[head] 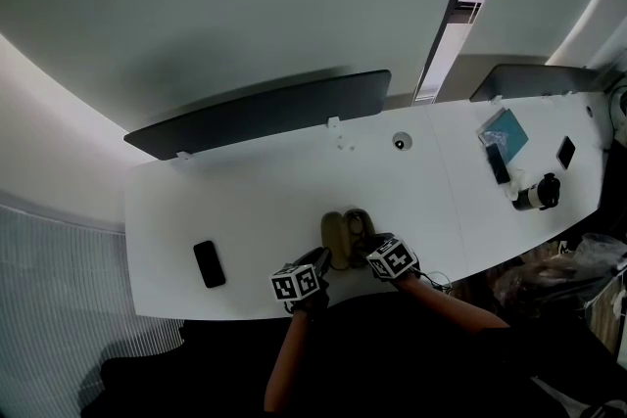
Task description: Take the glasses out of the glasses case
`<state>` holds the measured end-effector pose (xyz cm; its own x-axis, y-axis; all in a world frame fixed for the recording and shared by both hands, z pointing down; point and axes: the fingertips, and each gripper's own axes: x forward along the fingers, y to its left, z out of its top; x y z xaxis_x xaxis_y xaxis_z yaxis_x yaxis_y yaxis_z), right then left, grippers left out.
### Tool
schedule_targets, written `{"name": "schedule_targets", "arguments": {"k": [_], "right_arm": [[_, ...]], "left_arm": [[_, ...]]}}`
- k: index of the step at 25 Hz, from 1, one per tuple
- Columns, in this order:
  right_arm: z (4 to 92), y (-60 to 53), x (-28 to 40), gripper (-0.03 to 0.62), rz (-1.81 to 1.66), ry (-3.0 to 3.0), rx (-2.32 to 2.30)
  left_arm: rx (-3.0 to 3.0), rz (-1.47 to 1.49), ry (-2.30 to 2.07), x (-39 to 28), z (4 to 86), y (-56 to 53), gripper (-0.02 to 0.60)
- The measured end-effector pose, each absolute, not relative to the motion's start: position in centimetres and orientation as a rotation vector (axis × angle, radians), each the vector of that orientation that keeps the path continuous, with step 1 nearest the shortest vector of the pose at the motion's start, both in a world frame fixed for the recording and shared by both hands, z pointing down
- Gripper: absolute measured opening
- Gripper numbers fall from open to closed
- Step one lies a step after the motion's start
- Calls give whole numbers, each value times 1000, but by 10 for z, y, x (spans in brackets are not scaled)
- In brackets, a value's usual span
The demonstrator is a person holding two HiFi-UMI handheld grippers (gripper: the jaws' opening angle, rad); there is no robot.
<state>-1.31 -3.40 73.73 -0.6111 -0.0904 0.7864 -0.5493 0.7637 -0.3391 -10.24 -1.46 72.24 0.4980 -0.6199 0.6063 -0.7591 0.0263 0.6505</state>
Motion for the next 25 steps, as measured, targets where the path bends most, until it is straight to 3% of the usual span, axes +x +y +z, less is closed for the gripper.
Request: {"name": "schedule_targets", "arguments": {"k": [5, 8, 25], "right_arm": [[747, -29, -12, 144, 765, -2141, 450], [749, -31, -12, 103, 749, -2142, 445], [732, -34, -5, 23, 896, -2214, 472]], "left_arm": [[1671, 168, -1181, -100, 725, -15, 87], [1669, 166, -1174, -100, 725, -14, 87], [1773, 119, -1189, -98, 679, -24, 115]]}}
